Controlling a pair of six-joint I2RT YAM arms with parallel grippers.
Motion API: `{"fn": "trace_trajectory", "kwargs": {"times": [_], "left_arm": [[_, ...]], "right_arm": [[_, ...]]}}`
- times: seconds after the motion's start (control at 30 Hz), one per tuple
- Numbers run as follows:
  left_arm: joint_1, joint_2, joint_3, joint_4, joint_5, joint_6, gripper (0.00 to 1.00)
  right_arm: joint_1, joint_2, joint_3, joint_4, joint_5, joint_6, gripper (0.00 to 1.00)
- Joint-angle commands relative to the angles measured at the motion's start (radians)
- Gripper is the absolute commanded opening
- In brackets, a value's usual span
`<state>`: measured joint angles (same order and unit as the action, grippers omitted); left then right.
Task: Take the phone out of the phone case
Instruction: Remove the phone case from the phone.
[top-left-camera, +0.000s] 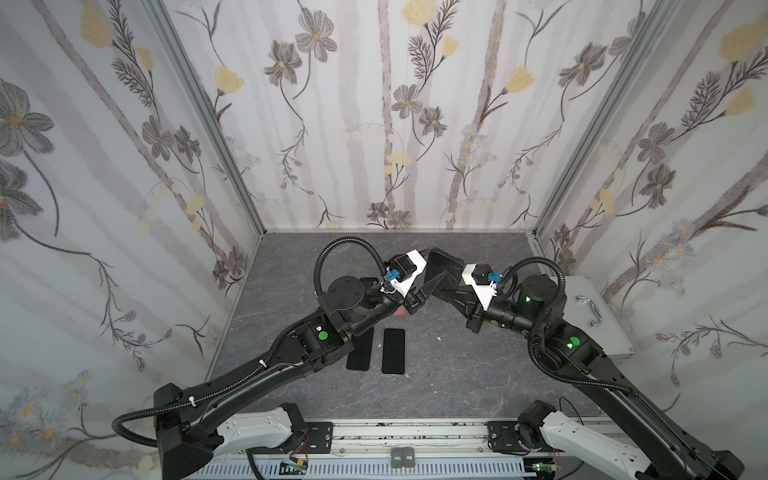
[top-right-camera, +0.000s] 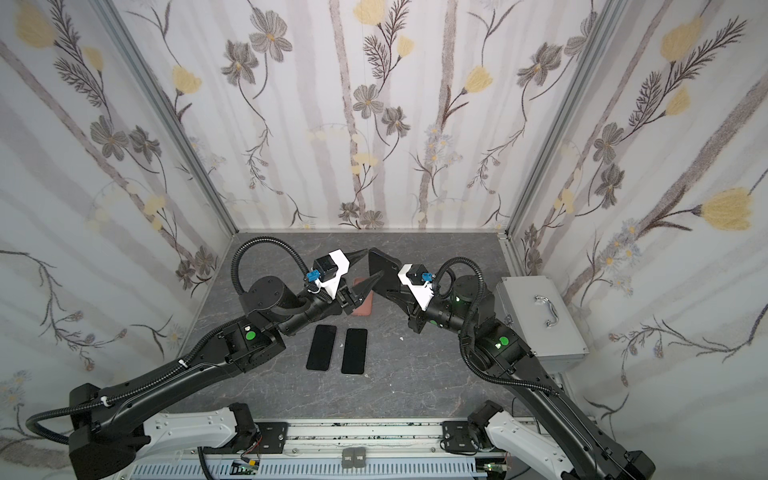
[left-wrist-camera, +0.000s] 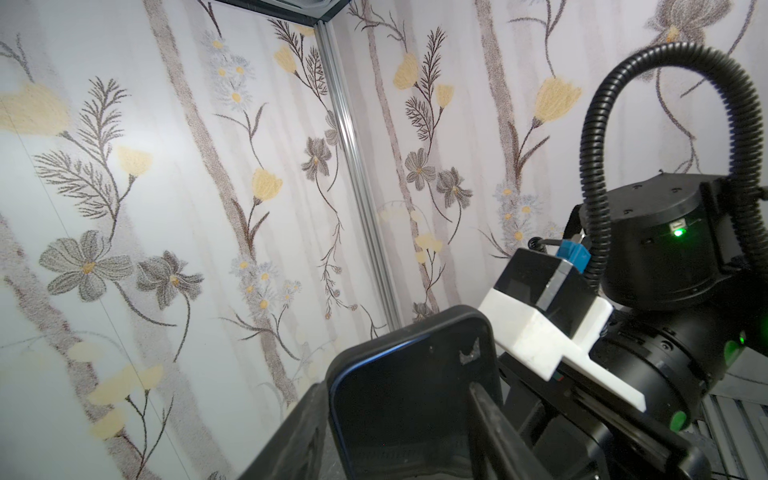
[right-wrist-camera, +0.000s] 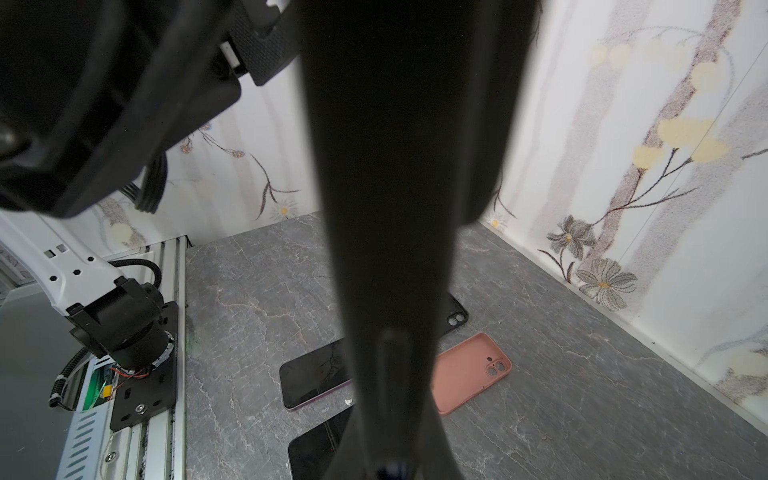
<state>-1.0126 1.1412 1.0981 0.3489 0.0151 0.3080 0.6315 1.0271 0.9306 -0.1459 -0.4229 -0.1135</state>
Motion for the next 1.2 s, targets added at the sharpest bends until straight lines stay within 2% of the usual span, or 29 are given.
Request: {"fn": "trace_trajectory", "kwargs": {"times": [0.0, 0.4, 0.6, 0.73, 0.83, 0.97, 1.17], "left_arm": [[-0.002, 0.005, 0.000, 0.018, 0.029, -0.003, 0.54], [-0.001, 0.025, -0.009, -0.007, 0.047, -0.014, 0.48], [0.001, 0.021, -0.009, -0.037, 0.091, -0.025, 0.44], [0.054, 0.004, -0.015, -0.053, 0.253, -0.095, 0.38], [0.091, -0.004, -0.019, -0.067, 0.370, -0.125, 0.37], [0.115, 0.000, -0.001, -0.136, 0.450, -0.121, 0.37], [0.161, -0.003, -0.014, -0.139, 0.549, -0.150, 0.36]], "right_arm": [[0.017, 0.004, 0.015, 0.026, -0.028, -0.060, 0.00], [0.116, 0.041, 0.048, 0.019, 0.106, -0.140, 0.00], [0.131, 0.051, 0.057, 0.031, 0.105, -0.154, 0.00], [0.131, 0.085, 0.111, -0.049, 0.084, -0.141, 0.00], [0.130, 0.094, 0.120, -0.064, 0.057, -0.139, 0.00], [0.132, 0.098, 0.136, -0.074, 0.026, -0.133, 0.00], [0.131, 0.104, 0.153, -0.097, -0.072, -0.169, 0.00]]}}
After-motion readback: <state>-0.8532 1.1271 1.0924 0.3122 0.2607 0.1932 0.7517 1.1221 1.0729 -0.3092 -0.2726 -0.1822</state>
